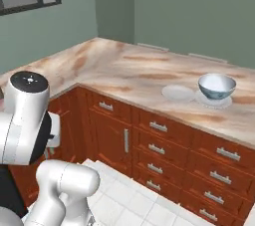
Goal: Move the bowls from the cabinet to the plates on the dining table.
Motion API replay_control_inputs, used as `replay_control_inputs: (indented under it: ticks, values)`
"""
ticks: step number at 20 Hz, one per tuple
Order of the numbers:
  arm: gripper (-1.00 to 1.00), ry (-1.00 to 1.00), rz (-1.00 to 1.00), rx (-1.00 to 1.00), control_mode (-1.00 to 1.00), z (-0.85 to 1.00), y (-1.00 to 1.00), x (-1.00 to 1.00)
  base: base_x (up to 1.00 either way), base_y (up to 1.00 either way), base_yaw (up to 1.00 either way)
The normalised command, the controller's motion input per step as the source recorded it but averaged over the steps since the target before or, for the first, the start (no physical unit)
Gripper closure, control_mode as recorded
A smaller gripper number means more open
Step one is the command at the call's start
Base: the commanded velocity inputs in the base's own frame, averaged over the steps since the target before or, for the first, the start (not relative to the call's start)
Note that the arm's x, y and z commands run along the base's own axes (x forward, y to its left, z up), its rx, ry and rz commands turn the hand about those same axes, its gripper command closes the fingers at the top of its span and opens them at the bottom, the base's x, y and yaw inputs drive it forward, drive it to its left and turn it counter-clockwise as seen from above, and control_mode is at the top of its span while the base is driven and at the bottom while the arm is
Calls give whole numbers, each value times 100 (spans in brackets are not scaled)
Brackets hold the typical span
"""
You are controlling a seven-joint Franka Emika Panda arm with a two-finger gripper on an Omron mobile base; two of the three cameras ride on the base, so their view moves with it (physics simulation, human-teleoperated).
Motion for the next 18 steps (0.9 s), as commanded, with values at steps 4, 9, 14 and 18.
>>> replay_control_inputs:
  ticks: [4,9,14,18]
  values:
    - [-100,0,0,0,100,0,0,0,-82,-16,77]
    - [-100,0,0,0,100,0,0,0,-83,-22,77]
    - [-100,0,0,0,100,0,0,0,-79,-24,75]
    - [-100,0,0,0,100,0,0,0,-70,-16,71]
